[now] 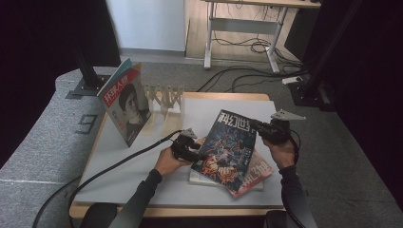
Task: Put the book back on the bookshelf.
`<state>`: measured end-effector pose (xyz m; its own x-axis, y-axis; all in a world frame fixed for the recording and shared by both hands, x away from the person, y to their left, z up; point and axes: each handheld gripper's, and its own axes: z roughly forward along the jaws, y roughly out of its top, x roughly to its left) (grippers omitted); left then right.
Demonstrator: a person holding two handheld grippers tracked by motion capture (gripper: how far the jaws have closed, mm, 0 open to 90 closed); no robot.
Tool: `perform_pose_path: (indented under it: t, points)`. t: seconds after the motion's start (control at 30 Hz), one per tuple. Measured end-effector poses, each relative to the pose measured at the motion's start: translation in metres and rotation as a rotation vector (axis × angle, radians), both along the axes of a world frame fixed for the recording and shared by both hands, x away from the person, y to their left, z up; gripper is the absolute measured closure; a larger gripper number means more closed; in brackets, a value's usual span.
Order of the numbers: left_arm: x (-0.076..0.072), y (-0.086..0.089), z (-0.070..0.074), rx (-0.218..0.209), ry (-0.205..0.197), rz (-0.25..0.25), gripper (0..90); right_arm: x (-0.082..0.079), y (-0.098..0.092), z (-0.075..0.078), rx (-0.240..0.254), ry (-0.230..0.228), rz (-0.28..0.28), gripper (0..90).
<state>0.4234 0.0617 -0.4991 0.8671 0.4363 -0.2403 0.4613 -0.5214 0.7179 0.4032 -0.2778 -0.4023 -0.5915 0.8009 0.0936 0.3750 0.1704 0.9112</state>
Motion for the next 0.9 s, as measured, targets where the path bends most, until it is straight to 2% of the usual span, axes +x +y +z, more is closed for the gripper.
perform_pose_path:
  t: [0.4,0.7,0.9]
  points:
    - [0.004,-0.001,-0.004,-0.040,0.051,-0.033,38.1,-0.002,0.005,0.004,0.005,-0.016,0.027,79.5]
    - [0.003,-0.001,0.000,-0.015,0.050,-0.033,43.0,-0.002,0.007,0.006,0.006,-0.025,0.037,79.5]
    - [0.000,0.001,0.006,0.001,0.023,-0.024,52.5,-0.003,0.007,0.008,0.021,-0.029,0.044,80.0]
